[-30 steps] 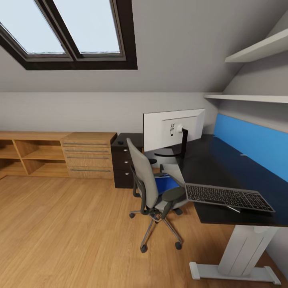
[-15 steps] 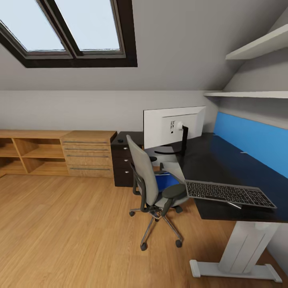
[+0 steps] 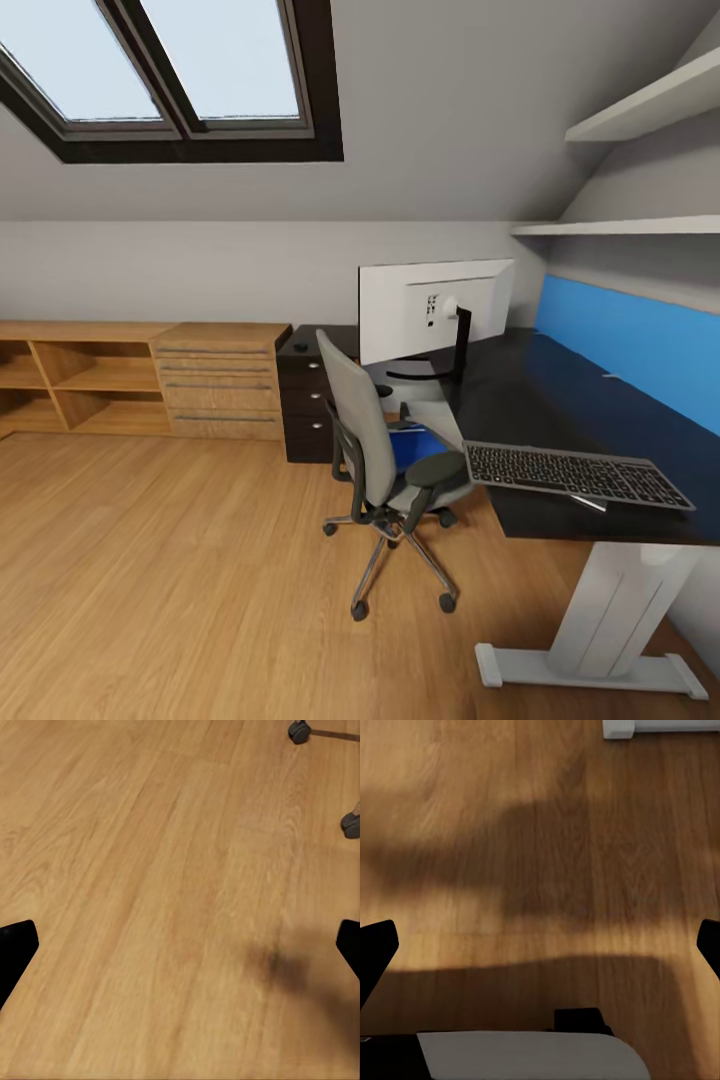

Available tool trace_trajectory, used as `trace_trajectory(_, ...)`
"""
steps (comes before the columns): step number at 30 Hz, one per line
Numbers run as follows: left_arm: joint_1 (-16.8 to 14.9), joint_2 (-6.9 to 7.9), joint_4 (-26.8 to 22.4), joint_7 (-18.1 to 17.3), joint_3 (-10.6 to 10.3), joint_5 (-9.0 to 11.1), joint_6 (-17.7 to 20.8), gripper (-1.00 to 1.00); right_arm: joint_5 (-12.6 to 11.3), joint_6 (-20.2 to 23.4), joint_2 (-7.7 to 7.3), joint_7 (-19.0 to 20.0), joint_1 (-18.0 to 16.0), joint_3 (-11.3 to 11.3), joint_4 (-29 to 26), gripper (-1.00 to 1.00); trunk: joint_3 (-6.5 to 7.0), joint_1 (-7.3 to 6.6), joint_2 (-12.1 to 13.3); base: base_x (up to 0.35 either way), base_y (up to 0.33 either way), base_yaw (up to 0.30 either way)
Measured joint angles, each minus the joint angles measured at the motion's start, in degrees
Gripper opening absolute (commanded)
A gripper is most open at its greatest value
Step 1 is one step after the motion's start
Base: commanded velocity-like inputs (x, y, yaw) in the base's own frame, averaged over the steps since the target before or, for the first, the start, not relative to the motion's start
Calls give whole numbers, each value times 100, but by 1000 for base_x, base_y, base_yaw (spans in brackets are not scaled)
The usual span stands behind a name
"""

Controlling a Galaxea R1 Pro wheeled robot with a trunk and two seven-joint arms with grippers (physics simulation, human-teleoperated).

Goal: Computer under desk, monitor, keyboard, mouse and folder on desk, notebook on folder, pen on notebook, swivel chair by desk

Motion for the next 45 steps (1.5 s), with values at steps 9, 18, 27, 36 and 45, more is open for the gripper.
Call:
trace_trajectory(9,0,-28,0,68,5,0,6,100,0,1,0,0,2,-1,1,100,-162,198,-361,0,0,0)
trace_trajectory(18,0,-28,-7,449,-10,6,12,100,4,-56,-7,-5,-3,-16,-79,100,-323,395,-722,0,0,0)
trace_trajectory(27,-6,-123,-852,763,-45,6,1058,100,-121,-55,-52,-30,-11,-34,-1716,100,-484,593,-1083,0,0,0)
trace_trajectory(36,-948,-138,-2253,806,-54,12,4404,100,-475,1429,202,-227,-1486,-32,-2434,100,-643,791,-1443,0,0,0)
trace_trajectory(45,-2293,-270,-2185,784,-45,17,5358,100,-505,3726,273,-438,-3386,-34,-2226,100,-807,989,-1804,0,0,0)
